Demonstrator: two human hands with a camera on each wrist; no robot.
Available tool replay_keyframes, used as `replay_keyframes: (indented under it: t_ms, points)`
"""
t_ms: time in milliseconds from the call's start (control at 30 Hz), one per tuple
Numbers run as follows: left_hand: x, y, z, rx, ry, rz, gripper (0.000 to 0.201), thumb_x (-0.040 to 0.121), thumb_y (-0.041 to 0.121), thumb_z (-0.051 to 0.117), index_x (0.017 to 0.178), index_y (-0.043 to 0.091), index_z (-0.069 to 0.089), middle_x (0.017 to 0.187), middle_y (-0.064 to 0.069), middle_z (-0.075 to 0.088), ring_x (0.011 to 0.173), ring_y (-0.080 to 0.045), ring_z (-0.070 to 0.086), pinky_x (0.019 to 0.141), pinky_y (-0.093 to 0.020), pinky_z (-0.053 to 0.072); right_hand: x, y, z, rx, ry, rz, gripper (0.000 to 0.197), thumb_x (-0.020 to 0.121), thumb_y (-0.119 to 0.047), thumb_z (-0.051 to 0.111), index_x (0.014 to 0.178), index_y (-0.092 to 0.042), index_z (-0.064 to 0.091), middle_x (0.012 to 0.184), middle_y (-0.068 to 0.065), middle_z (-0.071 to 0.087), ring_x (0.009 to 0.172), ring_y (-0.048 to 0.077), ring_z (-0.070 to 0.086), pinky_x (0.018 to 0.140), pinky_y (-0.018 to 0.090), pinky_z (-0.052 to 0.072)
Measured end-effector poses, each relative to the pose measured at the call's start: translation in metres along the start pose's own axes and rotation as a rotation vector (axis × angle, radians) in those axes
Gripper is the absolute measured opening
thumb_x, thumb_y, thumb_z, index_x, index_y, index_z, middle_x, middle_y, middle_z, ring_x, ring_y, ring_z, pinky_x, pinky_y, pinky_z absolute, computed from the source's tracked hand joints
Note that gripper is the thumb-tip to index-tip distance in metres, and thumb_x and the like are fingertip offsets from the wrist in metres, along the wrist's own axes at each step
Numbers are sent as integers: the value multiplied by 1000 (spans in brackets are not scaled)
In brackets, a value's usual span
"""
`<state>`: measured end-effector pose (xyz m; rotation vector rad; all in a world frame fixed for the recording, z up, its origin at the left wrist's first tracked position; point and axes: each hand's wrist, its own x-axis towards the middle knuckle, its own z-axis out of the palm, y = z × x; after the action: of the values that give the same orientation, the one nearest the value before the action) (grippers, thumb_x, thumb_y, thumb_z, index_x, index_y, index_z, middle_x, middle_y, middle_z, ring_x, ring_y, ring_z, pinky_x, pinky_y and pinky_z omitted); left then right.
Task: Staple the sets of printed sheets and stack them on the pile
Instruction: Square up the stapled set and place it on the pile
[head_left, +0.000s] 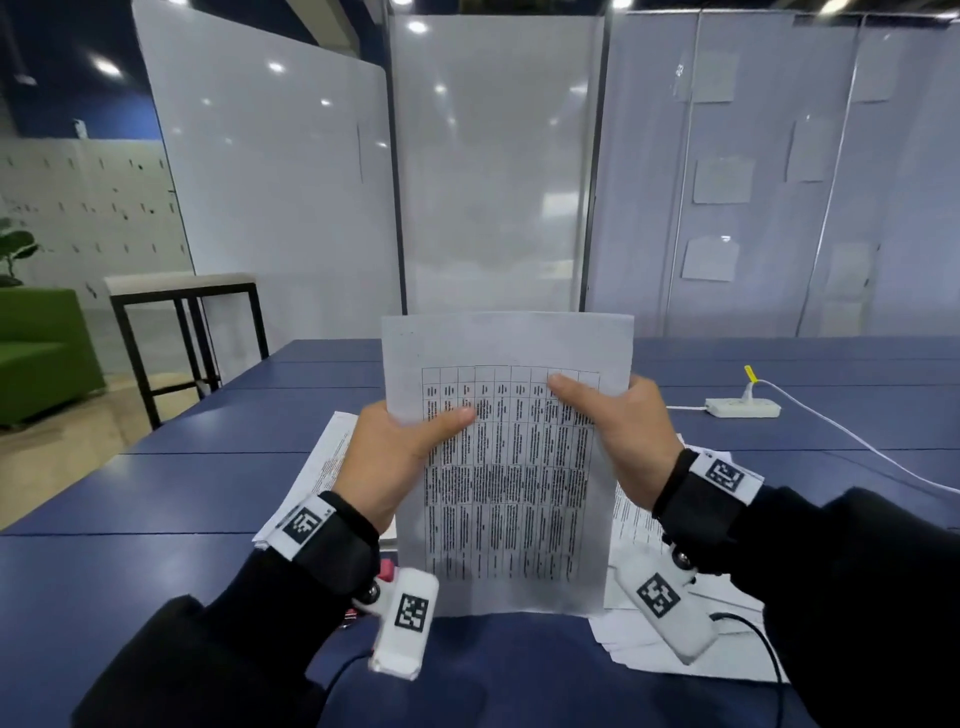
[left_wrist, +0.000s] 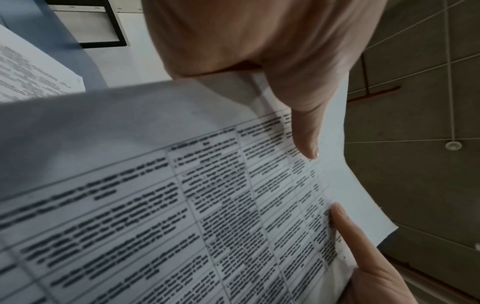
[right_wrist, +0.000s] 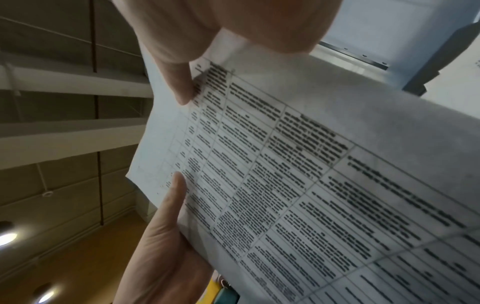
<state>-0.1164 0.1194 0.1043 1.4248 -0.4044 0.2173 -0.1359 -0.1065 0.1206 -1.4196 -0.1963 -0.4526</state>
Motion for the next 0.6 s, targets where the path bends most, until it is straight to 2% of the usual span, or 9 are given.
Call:
replay_keyframes:
  t_ms: [167,300,467,600]
  points:
    - [5,6,-3,-26,5,17,32,79,16,83,111,11,78,109,-5,80,106,-21,76,91,-34,58,6,-7,1,6,-8,-26,19,89,-12,78,107,-7,76,108,7,79,106,22,75,98,39,57]
    - [-7,-9,-4,39,-4,-48,27,83,17,84,109,12,78,107,-4,80,105,-19,76,101,-44,56,-6,9,-2,-36,-14,15,20,89,-12,78,108,-7,76,106,6,80,105,19,75,99,37,57]
    - [-5,-7,-5,47,-9,-77,23,86,14,82,109,11,78,106,-5,80,103,-22,76,101,-46,57,-2,6,-2,-31,-4,-5,20,88,-11,80,106,-6,76,106,7,79,106,21,75,96,35,57]
    - [-9,-20,-6,136,-12,-89,26,85,21,84,108,11,78,104,-7,80,102,-27,76,101,-53,56,-11,16,0,-52,-18,25,18,90,-9,77,108,-9,75,106,4,80,103,19,76,93,31,59]
